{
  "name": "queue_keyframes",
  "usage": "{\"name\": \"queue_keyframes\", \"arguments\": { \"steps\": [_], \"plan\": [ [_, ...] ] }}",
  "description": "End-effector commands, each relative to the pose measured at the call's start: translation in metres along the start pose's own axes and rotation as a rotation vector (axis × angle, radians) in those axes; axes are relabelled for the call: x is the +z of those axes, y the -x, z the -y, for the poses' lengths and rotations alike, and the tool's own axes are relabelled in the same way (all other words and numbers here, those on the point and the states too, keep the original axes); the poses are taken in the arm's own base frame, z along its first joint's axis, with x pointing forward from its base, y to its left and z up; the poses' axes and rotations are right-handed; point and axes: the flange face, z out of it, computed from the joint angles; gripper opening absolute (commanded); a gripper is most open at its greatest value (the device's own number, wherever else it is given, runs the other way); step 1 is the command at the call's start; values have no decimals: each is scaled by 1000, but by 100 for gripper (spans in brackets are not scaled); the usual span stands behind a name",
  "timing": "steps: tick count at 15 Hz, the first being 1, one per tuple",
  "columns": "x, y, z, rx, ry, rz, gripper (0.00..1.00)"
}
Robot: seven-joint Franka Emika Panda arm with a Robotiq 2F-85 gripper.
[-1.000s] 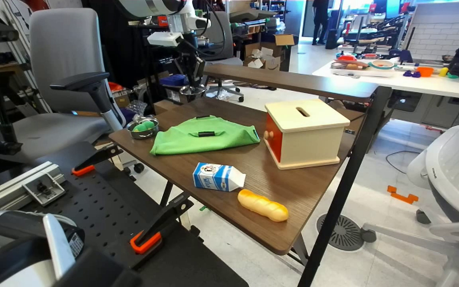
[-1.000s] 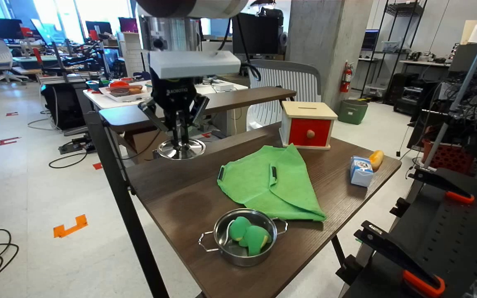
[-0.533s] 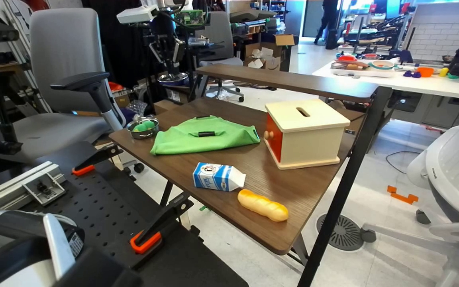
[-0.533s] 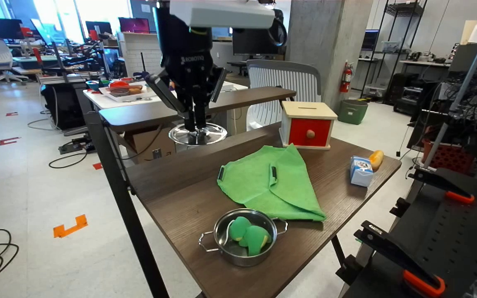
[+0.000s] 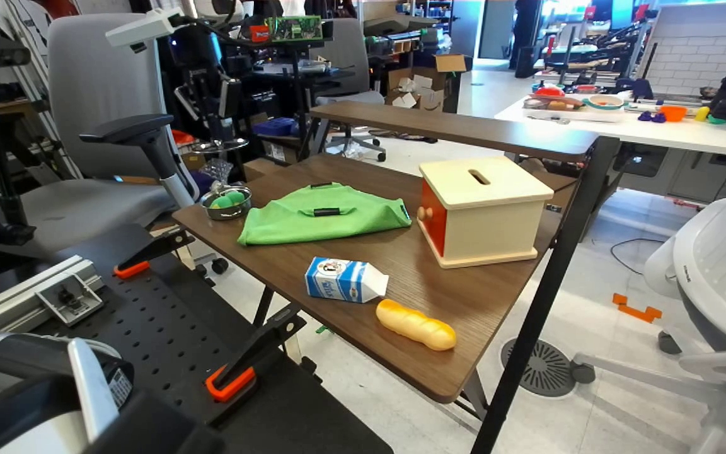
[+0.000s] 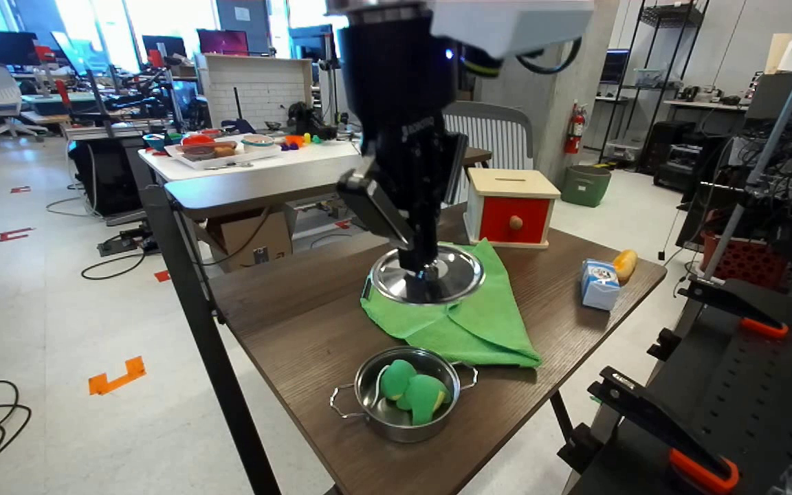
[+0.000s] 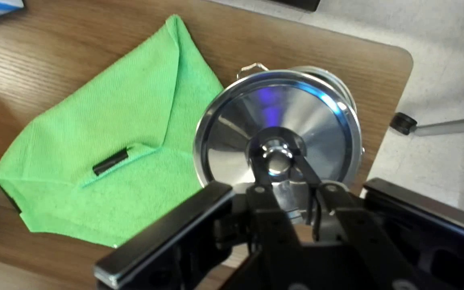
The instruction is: Pick up the lid and close the bowl
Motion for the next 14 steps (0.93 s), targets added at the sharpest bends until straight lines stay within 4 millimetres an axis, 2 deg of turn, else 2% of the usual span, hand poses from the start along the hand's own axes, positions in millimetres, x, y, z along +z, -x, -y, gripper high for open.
{"name": "queue_keyframes", "arguments": {
  "steps": [1,5,14],
  "plan": [
    [23,29,4,-13,19,14,5],
    [48,32,12,-14,-5,27,5],
    [86,11,32,49,6,30,5]
  ]
}}
